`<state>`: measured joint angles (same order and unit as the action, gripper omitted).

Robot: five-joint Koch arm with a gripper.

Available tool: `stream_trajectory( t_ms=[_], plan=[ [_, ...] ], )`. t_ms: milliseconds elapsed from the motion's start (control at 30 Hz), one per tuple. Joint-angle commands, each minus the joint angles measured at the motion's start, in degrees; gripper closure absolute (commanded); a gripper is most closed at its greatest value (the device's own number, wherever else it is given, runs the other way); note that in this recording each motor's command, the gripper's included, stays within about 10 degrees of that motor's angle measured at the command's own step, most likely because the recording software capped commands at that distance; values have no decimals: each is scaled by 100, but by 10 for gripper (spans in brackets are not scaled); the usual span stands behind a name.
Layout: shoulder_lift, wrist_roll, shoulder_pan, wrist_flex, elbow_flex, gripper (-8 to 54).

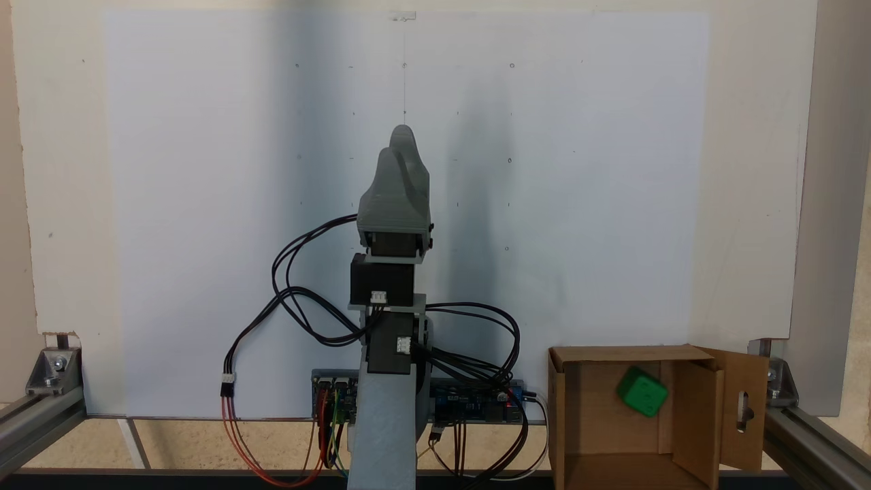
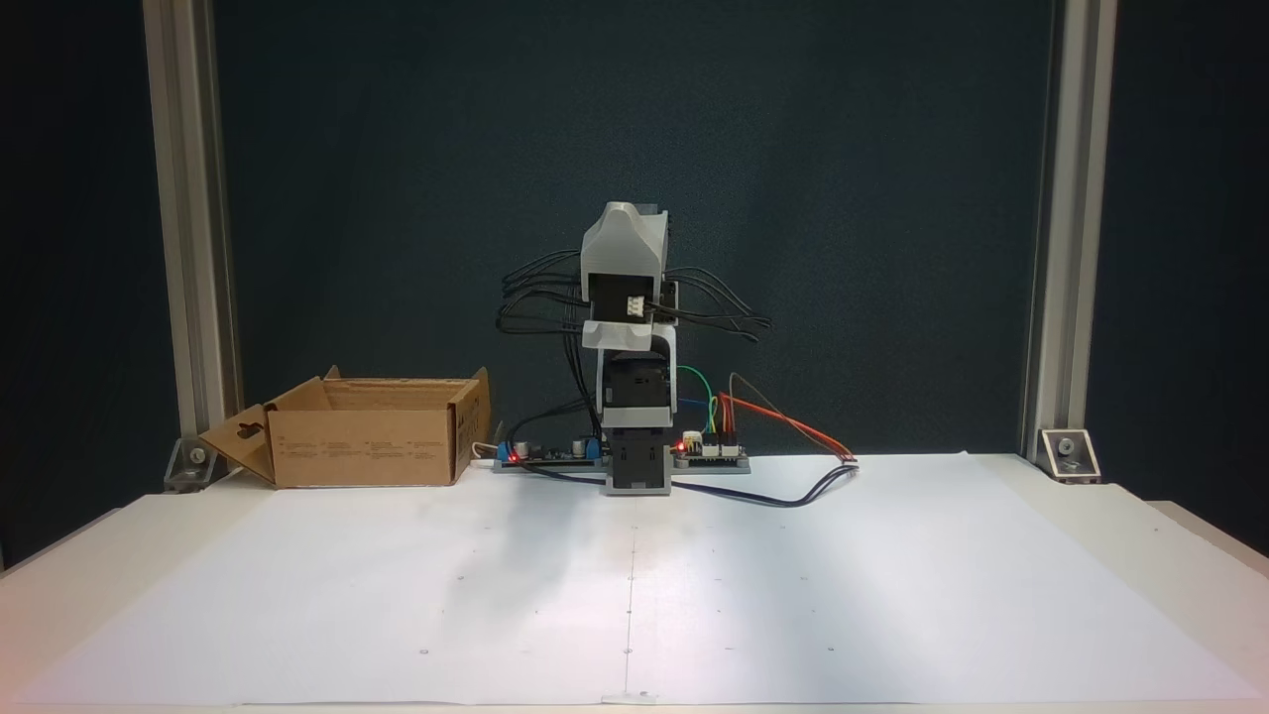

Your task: Grasp a green dice and put it in the bin.

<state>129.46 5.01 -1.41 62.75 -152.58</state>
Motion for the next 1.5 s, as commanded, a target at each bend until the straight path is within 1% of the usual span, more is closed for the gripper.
stream_trajectory(
  t_ms=[0,200,500,767,1467],
  plan=[
    [659,-237,-44,369,79,14],
    [650,-229,-44,1318,-413,16],
    [650,-229,-26,2188,-1547,13],
    [642,-229,-18,2496,-2575,9],
    [624,-202,-9,2479,-2672,5]
  ],
)
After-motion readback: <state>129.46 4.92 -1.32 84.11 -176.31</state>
